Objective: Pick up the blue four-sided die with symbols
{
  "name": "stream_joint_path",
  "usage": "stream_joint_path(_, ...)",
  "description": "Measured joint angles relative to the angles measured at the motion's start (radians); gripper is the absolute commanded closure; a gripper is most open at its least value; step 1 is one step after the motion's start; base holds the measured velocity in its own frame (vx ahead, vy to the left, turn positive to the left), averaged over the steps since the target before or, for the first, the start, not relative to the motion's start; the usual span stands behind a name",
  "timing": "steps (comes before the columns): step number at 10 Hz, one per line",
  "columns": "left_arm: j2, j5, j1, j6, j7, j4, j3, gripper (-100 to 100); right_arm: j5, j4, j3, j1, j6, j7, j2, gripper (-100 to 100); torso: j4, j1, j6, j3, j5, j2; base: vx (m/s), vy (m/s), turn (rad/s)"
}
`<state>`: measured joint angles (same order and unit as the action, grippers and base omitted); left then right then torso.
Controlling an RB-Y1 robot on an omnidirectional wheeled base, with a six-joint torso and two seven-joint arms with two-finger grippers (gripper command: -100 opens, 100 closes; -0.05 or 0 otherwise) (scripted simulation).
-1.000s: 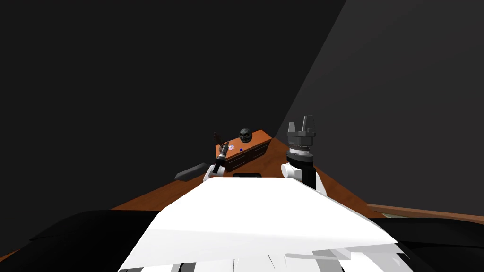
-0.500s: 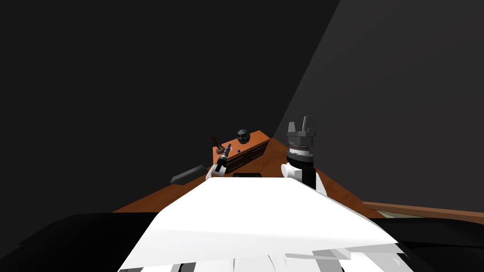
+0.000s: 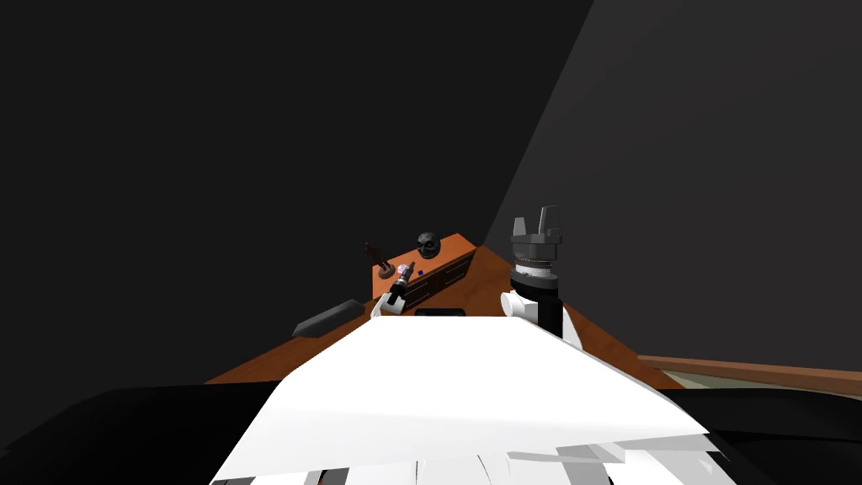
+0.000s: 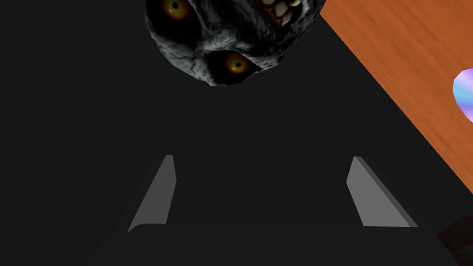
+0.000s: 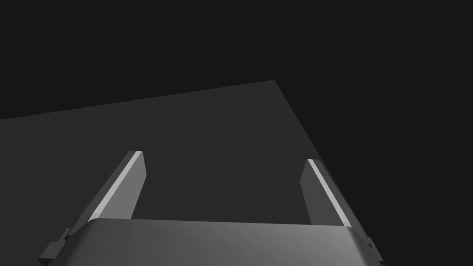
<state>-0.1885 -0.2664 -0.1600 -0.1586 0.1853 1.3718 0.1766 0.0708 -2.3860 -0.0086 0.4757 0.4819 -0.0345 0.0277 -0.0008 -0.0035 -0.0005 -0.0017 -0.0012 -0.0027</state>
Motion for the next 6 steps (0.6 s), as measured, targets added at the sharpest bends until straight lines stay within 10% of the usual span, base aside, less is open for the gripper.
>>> stream_joint_path(6,-0.02,-0.031,0.076,0.068,0.038,-0.174,0.031,-100,0.0,0.0,0.0,0.0,0.0,0.0,0.0,0,0.0,0.001,0.0,0.0,0.0,0.0,0.045,-0.046,-0.042)
